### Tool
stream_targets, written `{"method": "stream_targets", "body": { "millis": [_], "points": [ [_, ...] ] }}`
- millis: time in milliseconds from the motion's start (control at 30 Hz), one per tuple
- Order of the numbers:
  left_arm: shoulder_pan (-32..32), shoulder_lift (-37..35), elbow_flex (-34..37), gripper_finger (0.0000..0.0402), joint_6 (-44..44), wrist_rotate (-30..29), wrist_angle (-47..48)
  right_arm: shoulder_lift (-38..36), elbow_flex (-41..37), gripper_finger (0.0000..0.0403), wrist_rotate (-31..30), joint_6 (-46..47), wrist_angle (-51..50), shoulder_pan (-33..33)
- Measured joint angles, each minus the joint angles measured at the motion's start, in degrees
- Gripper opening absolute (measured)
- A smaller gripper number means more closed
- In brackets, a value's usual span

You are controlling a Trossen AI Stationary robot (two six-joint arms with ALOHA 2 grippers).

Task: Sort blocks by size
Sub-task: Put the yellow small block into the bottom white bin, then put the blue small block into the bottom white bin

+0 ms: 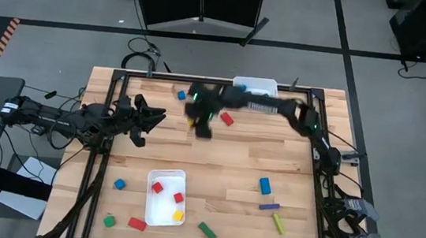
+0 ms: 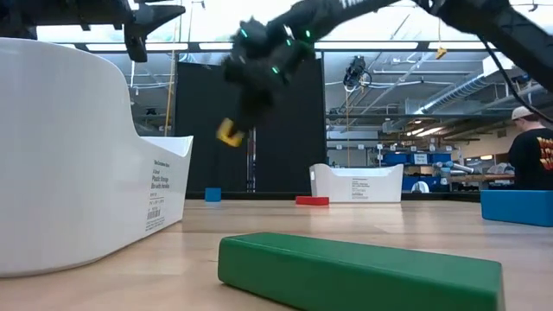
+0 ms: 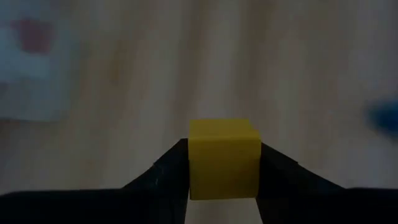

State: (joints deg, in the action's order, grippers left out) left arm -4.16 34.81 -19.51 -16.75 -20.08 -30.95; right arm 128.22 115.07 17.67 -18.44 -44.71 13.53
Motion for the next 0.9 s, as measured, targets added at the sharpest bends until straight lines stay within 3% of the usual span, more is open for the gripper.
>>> {"method": "stream_targets", "body": {
  "millis": [167, 400, 567, 800, 900],
  "points": [
    [0.0, 0.0, 0.0, 0.0118, -0.2, 0.0, -1.1, 0.0, -2.8, 0.0143, -0.7, 0.8, 8.3, -11.4],
    [0.0, 0.0, 0.0, 0.0118, -1.0, 0.2, -0.9, -0.2, -4.3, 0.0143, -2.3, 4.1, 18.8, -21.2],
    [0.0, 0.0, 0.0, 0.0118, -1.9, 0.2, -0.7, 0.1, -6.8, 0.0148, -10.7, 8.2, 25.0, -25.4],
    [0.0, 0.1, 0.0, 0.0118, -3.4, 0.2, 0.9, -0.4, -12.6, 0.0336, -12.1, 13.4, 35.9, -26.1],
    [0.0, 0.1, 0.0, 0.0117, -4.5, 0.2, 2.3, -2.9, -18.4, 0.0378, -12.7, 15.4, 45.7, -25.9]
  ]
}}
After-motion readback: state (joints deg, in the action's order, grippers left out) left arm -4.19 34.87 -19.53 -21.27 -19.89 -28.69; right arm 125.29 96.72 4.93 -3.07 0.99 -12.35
